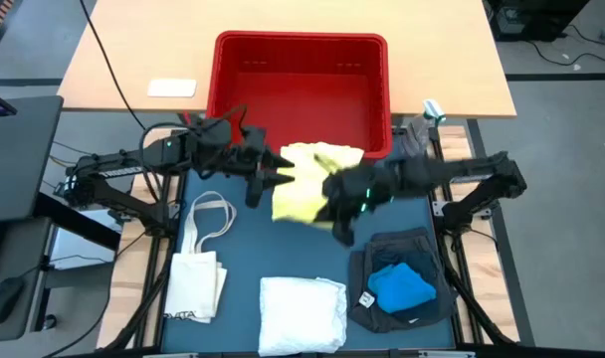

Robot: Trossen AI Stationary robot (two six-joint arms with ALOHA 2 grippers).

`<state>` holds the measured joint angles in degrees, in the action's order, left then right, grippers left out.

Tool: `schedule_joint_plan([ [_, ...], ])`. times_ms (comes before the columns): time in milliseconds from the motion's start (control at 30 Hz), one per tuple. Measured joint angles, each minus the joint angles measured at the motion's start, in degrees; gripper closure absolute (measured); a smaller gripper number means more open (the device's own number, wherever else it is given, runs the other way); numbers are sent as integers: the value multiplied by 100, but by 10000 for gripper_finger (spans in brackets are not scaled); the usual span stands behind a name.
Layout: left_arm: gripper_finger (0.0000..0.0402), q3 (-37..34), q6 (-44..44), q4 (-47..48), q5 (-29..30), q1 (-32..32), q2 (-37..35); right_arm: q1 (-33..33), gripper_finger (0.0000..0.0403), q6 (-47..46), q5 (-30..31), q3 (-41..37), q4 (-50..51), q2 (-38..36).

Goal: Fold Laundry from Bin
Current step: Remove the yellow shirt from the bin, then fold the yellow shirt

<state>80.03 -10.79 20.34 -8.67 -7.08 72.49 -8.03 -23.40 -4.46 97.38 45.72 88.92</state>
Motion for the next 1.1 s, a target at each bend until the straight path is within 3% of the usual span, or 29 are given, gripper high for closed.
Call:
schedule_joint_plan([
  [300, 216, 0, -339, 1396, 4, 527, -2, -1174, 388, -2251, 863, -2322, -2756, 74],
  [433, 216, 0, -518, 1856, 9, 872, -2, -1617, 388, -3453, 1025, -2823, -3371, 372],
  [633, 216, -57, -605, 2011, 348, 1490, -1, -1929, 388, -4147, 872, -2819, -3368, 1013],
  [833, 216, -57, -637, 2014, 601, 1778, -2, -1867, 388, -4433, 1053, -2815, -3505, 1114],
  [1100, 216, -57, -239, 2055, 826, 1603, -2, -985, 388, -3254, 1233, -2806, -2289, 648],
])
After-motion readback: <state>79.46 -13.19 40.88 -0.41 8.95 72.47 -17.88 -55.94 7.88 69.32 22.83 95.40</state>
